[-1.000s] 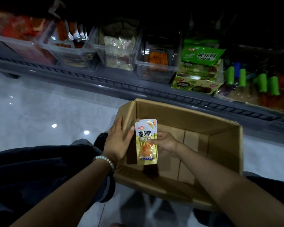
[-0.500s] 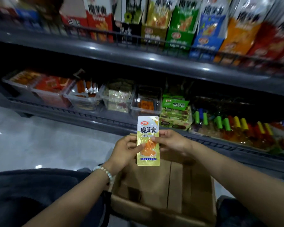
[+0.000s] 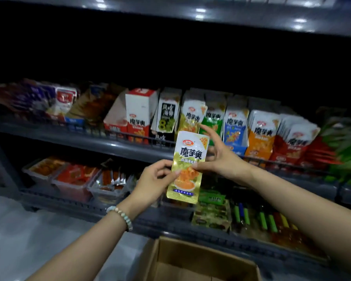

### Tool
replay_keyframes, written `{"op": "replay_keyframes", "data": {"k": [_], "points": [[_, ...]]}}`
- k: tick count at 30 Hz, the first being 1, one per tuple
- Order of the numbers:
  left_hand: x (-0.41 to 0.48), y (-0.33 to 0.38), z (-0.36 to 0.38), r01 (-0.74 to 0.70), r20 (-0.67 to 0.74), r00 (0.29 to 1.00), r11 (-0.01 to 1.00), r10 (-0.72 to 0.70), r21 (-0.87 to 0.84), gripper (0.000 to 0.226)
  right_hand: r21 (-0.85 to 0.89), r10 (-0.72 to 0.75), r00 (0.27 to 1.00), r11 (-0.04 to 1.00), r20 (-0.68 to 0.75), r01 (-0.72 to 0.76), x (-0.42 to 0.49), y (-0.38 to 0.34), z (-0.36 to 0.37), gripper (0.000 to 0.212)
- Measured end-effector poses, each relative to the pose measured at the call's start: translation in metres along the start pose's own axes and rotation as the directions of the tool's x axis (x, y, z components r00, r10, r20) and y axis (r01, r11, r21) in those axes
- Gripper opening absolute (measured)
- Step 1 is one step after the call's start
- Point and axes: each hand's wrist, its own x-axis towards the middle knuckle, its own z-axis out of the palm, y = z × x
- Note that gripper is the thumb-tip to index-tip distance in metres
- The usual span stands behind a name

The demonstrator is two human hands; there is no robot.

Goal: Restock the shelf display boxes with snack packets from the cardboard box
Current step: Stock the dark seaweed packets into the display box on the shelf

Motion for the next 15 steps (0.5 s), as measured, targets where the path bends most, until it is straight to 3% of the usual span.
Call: {"op": "replay_keyframes", "data": {"k": [3,7,10,15], "points": [[0.025,0.022,-0.001,-0.061,0.009,0.998,0.998,0.061,0.008,0.010,-0.048,-0.090,0.996,0.995,-0.004,0.090,0.015,-0.027,-0.017,0.094],[0.058,0.041,0.000,-0.137,0.018,0.991,0.990,0.136,0.039,0.017,-0.094,-0.095,0.995,0.991,-0.036,0.091,0.039,-0.044,-0.037,0.077],[0.084,0.049,-0.004,-0.155,0.014,0.988,0.981,0.154,0.113,0.034,-0.130,-0.138,0.983,0.984,-0.117,0.122,0.058,-0.045,-0.049,0.072],[0.117,0.047,-0.025,-0.165,-0.140,0.967,0.943,0.212,0.288,0.043,-0.168,-0.211,0.915,0.972,-0.344,0.161,0.094,-0.037,-0.067,0.073]]}}
